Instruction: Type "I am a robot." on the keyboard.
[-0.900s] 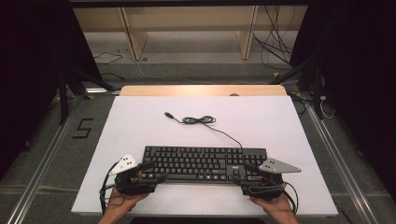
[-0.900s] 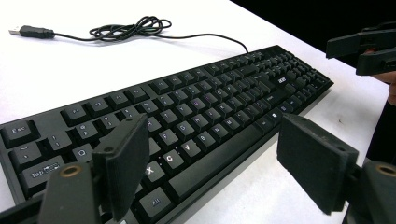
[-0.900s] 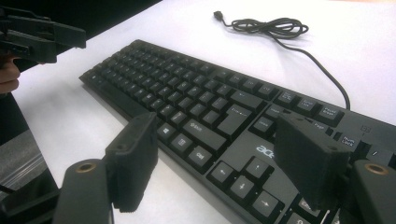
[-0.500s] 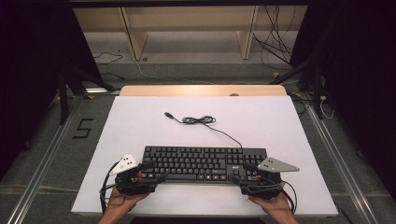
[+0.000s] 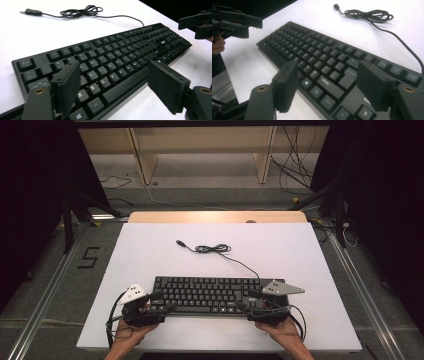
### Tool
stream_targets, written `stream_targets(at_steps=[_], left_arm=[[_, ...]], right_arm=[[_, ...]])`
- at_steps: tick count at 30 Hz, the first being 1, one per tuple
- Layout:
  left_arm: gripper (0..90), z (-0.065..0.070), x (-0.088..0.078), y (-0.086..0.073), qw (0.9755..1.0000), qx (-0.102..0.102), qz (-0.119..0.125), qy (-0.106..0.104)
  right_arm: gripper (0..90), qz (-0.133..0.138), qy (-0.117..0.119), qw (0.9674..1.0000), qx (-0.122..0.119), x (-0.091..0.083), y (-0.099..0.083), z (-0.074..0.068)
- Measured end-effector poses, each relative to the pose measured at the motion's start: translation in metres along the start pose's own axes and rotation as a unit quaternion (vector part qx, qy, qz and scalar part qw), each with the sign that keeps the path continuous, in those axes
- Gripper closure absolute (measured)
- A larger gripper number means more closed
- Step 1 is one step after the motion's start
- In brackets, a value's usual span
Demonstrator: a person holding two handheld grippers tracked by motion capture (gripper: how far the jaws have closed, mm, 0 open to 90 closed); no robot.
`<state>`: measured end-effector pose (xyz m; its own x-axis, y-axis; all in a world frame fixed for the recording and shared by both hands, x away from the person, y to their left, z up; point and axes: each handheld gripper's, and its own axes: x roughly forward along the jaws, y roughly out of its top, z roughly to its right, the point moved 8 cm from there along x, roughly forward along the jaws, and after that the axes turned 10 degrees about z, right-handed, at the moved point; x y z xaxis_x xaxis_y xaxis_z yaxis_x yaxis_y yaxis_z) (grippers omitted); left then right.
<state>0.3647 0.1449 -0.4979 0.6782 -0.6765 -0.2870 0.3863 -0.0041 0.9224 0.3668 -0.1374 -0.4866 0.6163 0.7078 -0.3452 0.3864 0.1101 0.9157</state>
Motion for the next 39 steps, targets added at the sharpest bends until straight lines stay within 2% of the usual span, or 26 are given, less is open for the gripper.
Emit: stream_targets(at_steps=[3,8,20,32,39], left_arm=[[27.0,-0.003,0.0,-0.001,1.0,-0.005,-0.001,0.008],[30.3,-0.01,0.0,-0.003,0.9996,-0.013,-0.008,0.023],[38.8,-0.021,-0.001,-0.006,0.9986,-0.019,-0.021,0.044],[52.0,-0.025,-0.002,-0.009,0.9978,-0.019,-0.034,0.053],[65.7,-0.028,-0.002,-0.012,0.9971,-0.016,-0.046,0.058]], right_arm=[[36.9,-0.004,0.0,1.0,-0.001,0.005,0.002,-0.001],[41.1,-0.016,0.004,0.9998,-0.008,0.022,0.007,-0.004],[41.1,-0.028,0.014,0.9995,-0.008,0.046,0.011,-0.011],[46.2,-0.042,0.015,0.999,-0.007,0.062,0.012,-0.013],[54.7,-0.052,0.019,0.9984,-0.009,0.076,0.014,-0.019]])
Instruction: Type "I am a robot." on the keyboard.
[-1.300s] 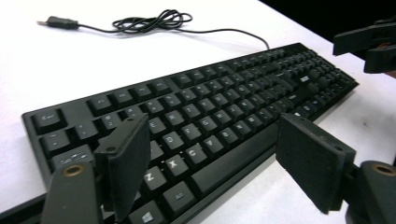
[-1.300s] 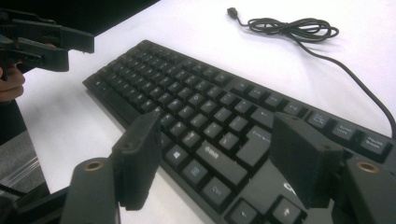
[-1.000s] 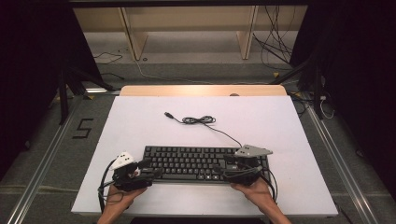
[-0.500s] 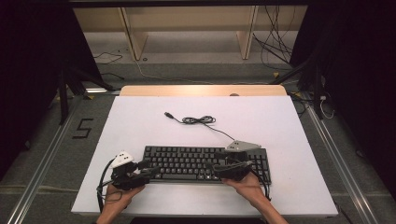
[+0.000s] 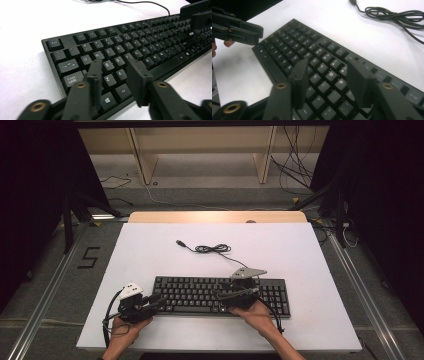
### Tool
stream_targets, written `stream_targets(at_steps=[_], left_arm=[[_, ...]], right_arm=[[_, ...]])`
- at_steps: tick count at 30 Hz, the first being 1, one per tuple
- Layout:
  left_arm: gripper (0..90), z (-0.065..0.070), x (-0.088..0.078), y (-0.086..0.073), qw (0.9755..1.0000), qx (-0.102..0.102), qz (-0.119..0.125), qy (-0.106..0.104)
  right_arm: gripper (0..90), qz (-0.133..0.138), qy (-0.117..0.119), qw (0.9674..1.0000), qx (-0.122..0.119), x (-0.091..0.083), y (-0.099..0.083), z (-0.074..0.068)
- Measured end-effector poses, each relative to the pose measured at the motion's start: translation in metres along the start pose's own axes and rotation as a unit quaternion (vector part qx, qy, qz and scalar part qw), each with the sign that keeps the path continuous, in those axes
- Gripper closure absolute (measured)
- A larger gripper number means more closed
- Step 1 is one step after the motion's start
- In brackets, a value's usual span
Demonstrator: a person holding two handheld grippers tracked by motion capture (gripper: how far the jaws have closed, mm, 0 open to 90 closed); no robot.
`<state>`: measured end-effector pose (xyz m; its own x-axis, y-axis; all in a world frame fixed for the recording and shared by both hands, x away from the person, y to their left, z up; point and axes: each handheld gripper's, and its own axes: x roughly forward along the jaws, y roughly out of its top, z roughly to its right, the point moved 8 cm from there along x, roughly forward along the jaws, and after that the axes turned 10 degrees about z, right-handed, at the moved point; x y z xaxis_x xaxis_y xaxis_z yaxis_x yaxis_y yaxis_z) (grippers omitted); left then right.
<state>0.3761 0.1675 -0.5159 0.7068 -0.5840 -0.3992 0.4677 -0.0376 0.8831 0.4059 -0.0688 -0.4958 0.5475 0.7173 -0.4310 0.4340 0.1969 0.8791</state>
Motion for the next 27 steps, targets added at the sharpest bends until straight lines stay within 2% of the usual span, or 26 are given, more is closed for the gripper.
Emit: stream_targets(at_steps=[6,8,15,20,27], left_arm=[[75.6,-0.003,0.0,-0.001,1.0,0.002,-0.007,0.002],[77.1,-0.004,0.0,-0.002,0.9999,0.004,-0.01,0.005],[88.6,-0.01,0.001,-0.005,0.9994,0.01,-0.023,0.025],[88.9,-0.014,0.002,-0.007,0.9989,0.012,-0.032,0.032],[88.9,-0.017,0.003,-0.009,0.9983,0.015,-0.042,0.037]], right_arm=[[66.2,-0.008,0.003,1.0,-0.004,0.011,0.001,-0.004],[67.9,-0.01,0.003,0.9999,-0.006,0.013,0.001,-0.004],[84.0,-0.023,0.001,0.9997,-0.003,0.025,0.001,-0.005],[89.8,-0.032,-0.006,0.9995,0.0,0.033,0.0,-0.003],[90.0,-0.043,-0.013,0.999,-0.003,0.041,-0.003,-0.003]])
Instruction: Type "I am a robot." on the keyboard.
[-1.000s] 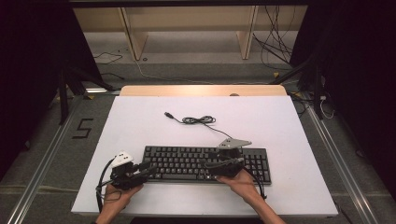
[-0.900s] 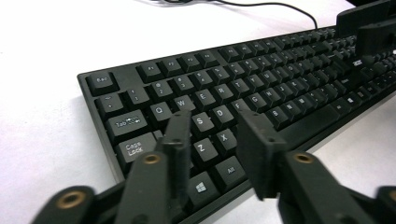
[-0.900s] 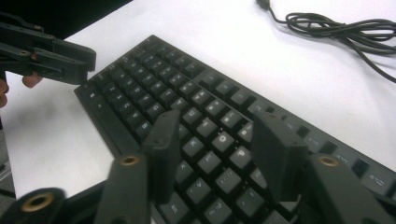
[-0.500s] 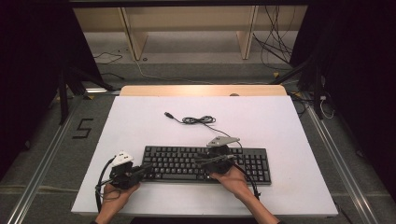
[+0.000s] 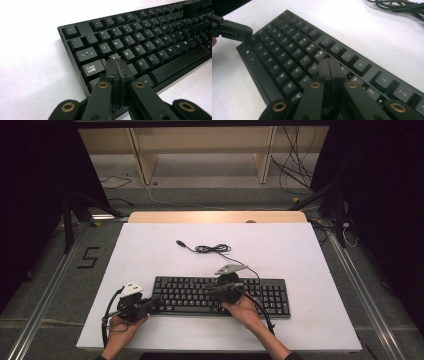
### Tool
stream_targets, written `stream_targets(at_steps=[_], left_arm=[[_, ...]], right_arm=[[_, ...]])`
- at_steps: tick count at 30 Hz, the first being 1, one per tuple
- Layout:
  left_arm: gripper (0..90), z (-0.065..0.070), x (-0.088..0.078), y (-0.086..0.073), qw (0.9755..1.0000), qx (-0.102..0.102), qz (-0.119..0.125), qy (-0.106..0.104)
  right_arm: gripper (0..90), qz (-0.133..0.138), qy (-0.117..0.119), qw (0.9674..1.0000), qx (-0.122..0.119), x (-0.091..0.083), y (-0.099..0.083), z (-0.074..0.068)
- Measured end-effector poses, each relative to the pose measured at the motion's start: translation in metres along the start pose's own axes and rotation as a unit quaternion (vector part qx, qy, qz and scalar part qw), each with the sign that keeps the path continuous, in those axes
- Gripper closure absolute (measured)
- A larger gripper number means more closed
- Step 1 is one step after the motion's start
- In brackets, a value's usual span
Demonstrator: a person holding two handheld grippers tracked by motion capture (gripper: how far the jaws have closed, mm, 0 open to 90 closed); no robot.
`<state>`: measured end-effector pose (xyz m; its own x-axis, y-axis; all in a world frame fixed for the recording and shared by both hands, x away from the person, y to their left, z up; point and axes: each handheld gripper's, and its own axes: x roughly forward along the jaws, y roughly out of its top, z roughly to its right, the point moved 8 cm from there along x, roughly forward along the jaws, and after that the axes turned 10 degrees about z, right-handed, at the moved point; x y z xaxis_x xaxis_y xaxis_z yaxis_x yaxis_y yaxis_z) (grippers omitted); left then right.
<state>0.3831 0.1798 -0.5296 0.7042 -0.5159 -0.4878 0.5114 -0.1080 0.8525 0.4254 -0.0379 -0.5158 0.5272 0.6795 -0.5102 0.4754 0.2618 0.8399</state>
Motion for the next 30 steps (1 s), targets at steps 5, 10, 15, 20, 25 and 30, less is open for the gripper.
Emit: stream_targets(at_steps=[5,10,15,20,25,30], left_arm=[[88.9,-0.001,0.001,-0.001,1.0,-0.003,-0.003,0.001],[88.9,-0.001,0.002,-0.002,1.0,-0.003,-0.009,0.001],[88.9,-0.003,0.002,-0.003,0.9999,-0.003,-0.012,0.003],[88.9,-0.004,0.002,-0.003,0.9999,-0.003,-0.012,0.003],[88.9,-0.004,0.002,-0.003,0.9999,-0.003,-0.013,0.001],[89.0,-0.004,0.002,-0.003,0.9999,-0.004,-0.014,0.001]], right_arm=[[90.0,-0.009,-0.002,1.0,0.0,0.007,-0.002,-0.002],[90.0,-0.014,-0.002,0.9999,-0.002,0.011,-0.003,-0.002],[90.0,-0.017,-0.003,0.9999,-0.002,0.013,-0.004,-0.003],[90.0,-0.019,-0.004,0.9998,-0.002,0.015,-0.005,-0.002],[90.0,-0.021,-0.005,0.9998,-0.002,0.016,-0.006,-0.002],[90.0,-0.023,-0.006,0.9997,-0.001,0.016,-0.007,-0.002]])
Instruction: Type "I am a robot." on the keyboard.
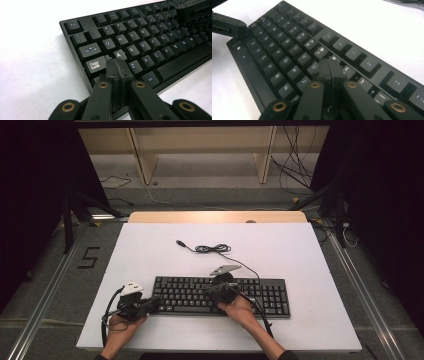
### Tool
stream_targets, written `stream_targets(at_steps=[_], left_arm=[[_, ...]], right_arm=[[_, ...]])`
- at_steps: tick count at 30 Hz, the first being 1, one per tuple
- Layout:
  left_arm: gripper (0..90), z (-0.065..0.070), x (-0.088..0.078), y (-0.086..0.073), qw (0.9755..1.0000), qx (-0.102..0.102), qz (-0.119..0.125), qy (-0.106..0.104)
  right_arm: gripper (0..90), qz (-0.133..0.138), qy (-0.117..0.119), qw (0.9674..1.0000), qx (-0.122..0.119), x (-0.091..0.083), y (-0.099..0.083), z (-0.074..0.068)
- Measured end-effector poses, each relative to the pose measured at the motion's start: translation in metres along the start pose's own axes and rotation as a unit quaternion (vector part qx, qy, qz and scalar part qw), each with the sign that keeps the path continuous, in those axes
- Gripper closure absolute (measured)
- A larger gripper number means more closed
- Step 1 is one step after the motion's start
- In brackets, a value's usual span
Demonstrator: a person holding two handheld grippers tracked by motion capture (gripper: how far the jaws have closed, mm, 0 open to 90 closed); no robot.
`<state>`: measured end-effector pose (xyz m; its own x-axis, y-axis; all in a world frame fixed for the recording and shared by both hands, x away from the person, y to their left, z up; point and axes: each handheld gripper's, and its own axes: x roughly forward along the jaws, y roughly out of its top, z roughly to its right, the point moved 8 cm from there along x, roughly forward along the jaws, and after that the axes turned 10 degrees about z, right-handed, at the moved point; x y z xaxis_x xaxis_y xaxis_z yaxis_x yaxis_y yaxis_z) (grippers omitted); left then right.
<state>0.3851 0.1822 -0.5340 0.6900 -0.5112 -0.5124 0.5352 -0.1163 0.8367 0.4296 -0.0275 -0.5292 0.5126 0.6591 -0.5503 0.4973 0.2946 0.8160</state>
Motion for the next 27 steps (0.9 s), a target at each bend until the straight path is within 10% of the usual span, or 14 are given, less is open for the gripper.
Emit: stream_targets(at_steps=[27], left_arm=[[89.0,0.0004,0.0012,-0.0019,1.0,0.001,-0.005,-0.001]], right_arm=[[90.0,-0.003,-0.004,1.0,0.001,0.002,-0.0031,-0.0005]])
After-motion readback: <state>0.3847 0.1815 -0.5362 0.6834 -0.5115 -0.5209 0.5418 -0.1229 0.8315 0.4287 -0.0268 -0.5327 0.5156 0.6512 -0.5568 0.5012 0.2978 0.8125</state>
